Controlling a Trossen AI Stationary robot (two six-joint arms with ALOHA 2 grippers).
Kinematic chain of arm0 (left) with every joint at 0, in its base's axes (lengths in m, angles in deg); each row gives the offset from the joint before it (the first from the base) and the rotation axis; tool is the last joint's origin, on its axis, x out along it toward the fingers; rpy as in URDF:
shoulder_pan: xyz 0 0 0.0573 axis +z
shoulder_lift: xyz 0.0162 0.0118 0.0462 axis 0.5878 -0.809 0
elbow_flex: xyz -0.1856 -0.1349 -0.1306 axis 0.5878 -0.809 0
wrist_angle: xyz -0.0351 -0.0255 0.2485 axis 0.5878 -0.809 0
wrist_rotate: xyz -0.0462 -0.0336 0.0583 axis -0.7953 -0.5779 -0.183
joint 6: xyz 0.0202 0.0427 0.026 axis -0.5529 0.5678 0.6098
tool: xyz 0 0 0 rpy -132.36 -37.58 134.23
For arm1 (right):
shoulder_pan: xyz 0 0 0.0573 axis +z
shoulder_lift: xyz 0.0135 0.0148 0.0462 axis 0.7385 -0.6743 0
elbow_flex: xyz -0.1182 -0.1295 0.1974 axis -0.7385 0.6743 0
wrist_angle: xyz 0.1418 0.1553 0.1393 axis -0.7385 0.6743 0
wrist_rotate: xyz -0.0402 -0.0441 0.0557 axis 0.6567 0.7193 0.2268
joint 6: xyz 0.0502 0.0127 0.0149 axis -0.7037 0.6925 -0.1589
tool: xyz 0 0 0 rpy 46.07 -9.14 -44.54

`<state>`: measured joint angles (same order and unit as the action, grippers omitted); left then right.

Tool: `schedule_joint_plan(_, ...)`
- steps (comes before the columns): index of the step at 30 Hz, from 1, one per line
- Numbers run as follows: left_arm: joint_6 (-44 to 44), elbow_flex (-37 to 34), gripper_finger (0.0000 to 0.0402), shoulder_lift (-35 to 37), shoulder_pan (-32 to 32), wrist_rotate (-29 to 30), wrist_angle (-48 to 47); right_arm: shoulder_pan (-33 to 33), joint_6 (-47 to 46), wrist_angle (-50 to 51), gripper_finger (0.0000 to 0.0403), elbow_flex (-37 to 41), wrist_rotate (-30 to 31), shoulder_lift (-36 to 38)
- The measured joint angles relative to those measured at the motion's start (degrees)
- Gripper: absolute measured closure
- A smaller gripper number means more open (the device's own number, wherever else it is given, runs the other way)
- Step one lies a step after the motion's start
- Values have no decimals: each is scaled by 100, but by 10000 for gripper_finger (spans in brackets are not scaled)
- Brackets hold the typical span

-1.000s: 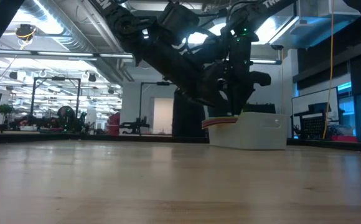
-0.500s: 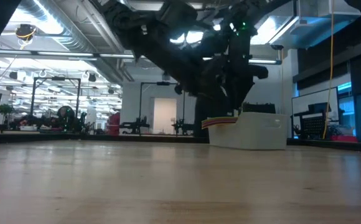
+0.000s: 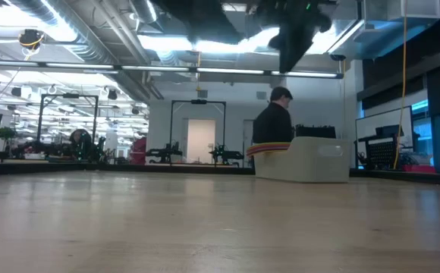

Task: Nest measuring cups in basket
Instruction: Return to Home Position

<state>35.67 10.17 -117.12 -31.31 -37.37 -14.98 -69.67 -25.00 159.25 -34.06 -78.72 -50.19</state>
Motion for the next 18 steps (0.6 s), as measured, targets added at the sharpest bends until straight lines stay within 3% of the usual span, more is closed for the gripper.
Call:
schedule_joint_plan(5, 11, 2, 331, 1077, 0, 9, -1158, 175, -673, -63, 283, 261, -11, 879)
schedule_joint_plan(9, -213, -214, 331, 1982, -97, 81, -1989, 283, -1098, -390, 283, 929, -2, 1729)
schedule_joint_plan(18, -691, -2243, 331, 4269, -653, 479, -1647, 391, -1970, -1469, 283, 3208, 1, 3624)
